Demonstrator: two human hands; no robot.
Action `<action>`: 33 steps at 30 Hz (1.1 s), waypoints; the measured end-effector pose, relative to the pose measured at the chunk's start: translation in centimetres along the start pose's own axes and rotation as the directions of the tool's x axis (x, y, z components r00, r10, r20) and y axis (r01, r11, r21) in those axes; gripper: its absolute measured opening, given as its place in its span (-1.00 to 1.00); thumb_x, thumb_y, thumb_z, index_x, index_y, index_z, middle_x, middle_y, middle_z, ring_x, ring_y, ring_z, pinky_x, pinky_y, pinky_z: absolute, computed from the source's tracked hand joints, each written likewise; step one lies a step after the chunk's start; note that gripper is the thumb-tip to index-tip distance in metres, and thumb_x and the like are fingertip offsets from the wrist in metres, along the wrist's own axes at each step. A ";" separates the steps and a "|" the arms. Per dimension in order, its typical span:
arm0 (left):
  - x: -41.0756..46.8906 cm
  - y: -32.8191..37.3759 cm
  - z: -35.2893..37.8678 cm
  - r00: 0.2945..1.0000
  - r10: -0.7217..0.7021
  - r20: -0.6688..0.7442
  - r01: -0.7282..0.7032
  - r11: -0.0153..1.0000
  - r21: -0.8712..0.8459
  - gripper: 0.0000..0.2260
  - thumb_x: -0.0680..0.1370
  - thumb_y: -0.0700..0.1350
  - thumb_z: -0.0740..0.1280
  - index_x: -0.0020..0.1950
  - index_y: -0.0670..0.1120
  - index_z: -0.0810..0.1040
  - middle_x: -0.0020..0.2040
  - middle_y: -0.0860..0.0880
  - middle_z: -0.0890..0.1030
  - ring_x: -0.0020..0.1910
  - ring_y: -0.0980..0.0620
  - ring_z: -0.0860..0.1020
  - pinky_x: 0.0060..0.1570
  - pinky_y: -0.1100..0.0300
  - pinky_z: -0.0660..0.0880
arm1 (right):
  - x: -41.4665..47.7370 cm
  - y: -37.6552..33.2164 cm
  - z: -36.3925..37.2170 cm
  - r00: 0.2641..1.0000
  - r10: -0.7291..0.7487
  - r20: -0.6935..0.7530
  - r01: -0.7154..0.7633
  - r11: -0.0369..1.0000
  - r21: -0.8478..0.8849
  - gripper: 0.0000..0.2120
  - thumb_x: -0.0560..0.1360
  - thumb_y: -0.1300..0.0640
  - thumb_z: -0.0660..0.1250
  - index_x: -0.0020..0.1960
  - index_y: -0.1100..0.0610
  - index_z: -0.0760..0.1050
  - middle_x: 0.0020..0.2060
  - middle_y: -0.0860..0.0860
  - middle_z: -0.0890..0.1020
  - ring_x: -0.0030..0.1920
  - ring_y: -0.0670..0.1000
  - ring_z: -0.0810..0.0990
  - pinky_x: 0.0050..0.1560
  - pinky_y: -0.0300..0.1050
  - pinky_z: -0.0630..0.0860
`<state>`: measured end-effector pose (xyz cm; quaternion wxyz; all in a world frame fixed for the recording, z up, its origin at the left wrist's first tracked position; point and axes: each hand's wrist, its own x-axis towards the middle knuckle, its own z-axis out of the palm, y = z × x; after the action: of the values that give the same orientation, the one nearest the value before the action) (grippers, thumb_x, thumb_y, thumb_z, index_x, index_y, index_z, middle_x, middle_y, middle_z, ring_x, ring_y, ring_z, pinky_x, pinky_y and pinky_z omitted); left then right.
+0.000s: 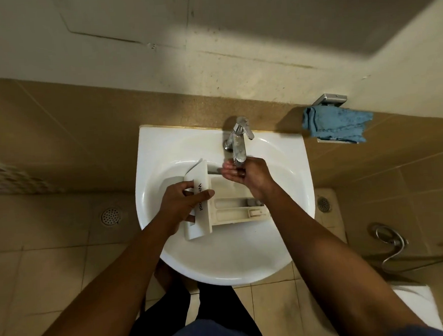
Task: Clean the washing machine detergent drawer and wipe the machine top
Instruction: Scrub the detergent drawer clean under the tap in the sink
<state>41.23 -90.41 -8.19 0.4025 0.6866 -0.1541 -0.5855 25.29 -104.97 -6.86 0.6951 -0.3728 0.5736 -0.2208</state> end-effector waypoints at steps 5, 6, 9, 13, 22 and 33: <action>0.0 -0.1 -0.1 1.000 0.006 -0.006 -0.006 1.000 -0.010 -0.42 0.37 -0.01 0.66 0.34 -0.06 0.59 -0.01 -0.12 0.69 -0.05 -0.01 0.66 -0.30 -0.05 0.68 | 0.6 -0.5 1.2 0.972 0.186 0.140 -0.226 0.900 0.373 -0.65 0.66 0.30 0.00 -0.07 0.32 0.55 -0.21 0.18 0.73 -0.16 0.13 0.77 -0.18 -0.08 0.71; 0.0 -0.1 0.0 1.000 0.008 -0.003 -0.008 1.000 -0.008 -0.43 0.37 -0.01 0.66 0.33 -0.06 0.59 -0.01 -0.11 0.69 -0.05 -0.01 0.66 -0.30 -0.04 0.67 | 0.5 -0.4 1.1 0.968 0.207 0.140 -0.242 0.917 0.318 -0.64 0.65 0.31 0.00 -0.09 0.32 0.55 -0.25 0.17 0.72 -0.22 0.12 0.76 -0.21 -0.09 0.70; 0.0 0.0 0.0 1.000 0.008 0.009 -0.008 1.000 -0.010 -0.52 0.38 -0.01 0.65 0.24 0.00 0.59 -0.03 -0.10 0.68 -0.07 0.01 0.66 -0.27 -0.06 0.69 | -1.4 -0.2 0.6 0.960 0.241 0.141 -0.247 0.969 0.028 -0.67 0.52 0.41 0.01 -0.14 0.36 0.56 -0.29 0.22 0.70 -0.28 0.17 0.72 -0.22 -0.02 0.69; -0.1 0.1 0.0 1.000 0.021 0.010 -0.021 1.000 0.000 -0.58 0.39 -0.01 0.64 0.17 0.06 0.57 -0.03 -0.08 0.68 -0.06 0.01 0.66 -0.24 -0.08 0.70 | -5.2 3.0 -0.2 0.975 0.169 0.147 -0.107 0.929 -0.355 -0.71 0.48 0.47 0.12 -0.10 0.45 0.62 -0.16 0.37 0.70 -0.18 0.26 0.73 -0.13 0.04 0.70; -0.2 0.0 0.1 1.000 0.024 0.000 -0.024 0.999 0.025 -0.58 0.39 -0.01 0.64 0.18 0.01 0.61 -0.03 -0.09 0.69 -0.04 -0.05 0.66 -0.22 -0.15 0.70 | -9.0 9.8 -8.2 0.757 -0.317 0.571 0.580 -0.075 -0.811 -0.62 0.67 -0.15 0.18 0.42 -0.05 0.46 0.23 -0.07 0.66 0.26 -0.01 0.60 0.55 0.04 0.19; 0.1 -0.2 0.1 1.000 0.022 -0.009 -0.022 1.000 0.021 -0.41 0.39 0.01 0.64 0.36 -0.08 0.59 -0.01 -0.09 0.69 0.00 -0.06 0.66 -0.37 0.04 0.63 | -10.8 11.8 -3.7 0.802 -0.473 0.365 0.401 -0.027 -0.916 -0.63 0.68 -0.15 0.11 0.35 -0.01 0.49 0.19 -0.04 0.67 0.20 0.05 0.63 0.45 0.19 0.34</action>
<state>41.11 -90.37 -8.45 0.4023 0.6919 -0.1660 -0.5761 17.67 -90.62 -9.32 0.1589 -0.8815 0.4444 -0.0123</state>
